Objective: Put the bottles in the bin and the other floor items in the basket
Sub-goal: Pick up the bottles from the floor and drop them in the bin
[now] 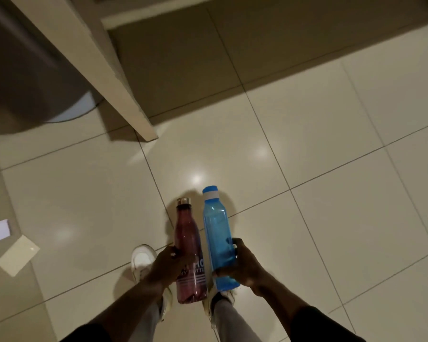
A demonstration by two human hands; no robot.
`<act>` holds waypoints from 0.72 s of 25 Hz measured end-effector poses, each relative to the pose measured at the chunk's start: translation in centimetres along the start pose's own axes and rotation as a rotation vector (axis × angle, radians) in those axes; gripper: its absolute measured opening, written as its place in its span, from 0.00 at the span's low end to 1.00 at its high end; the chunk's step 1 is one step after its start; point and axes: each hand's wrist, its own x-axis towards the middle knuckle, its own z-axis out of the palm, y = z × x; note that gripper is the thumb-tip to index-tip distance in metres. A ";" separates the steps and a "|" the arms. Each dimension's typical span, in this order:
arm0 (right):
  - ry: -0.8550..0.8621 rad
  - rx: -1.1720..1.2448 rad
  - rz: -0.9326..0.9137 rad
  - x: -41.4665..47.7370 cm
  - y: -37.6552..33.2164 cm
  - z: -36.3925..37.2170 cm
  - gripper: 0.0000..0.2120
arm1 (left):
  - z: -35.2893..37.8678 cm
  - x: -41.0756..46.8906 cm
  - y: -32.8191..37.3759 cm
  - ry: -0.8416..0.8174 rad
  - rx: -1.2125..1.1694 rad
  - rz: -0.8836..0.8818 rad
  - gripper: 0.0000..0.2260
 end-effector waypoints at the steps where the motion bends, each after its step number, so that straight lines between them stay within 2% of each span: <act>1: 0.005 -0.037 -0.002 -2.3 -1.3 -0.1 0.46 | -1.2 -2.5 0.4 0.011 -0.019 -0.007 0.23; 5: -0.021 -0.153 0.006 -10.6 -6.4 0.6 0.50 | -5.0 -11.3 0.9 0.053 -0.047 -0.021 0.30; 7: -0.038 -0.206 -0.004 -14.7 -9.2 1.0 0.49 | -6.4 -15.6 0.5 0.097 -0.079 -0.015 0.28; 10: -0.054 -0.254 -0.046 -19.9 -13.4 1.5 0.38 | -8.5 -20.9 0.4 0.141 -0.115 0.014 0.27; 11: -0.053 -0.279 -0.064 -21.1 -14.6 1.7 0.37 | -9.1 -22.3 0.4 0.161 -0.139 0.024 0.28; 14: -0.045 -0.389 -0.104 -24.4 -18.9 3.1 0.50 | -11.8 -27.0 0.4 0.229 -0.245 0.054 0.33; 18: -0.090 -0.502 -0.192 -26.9 -24.3 6.1 0.49 | -15.9 -31.5 -0.5 0.282 -0.382 0.099 0.36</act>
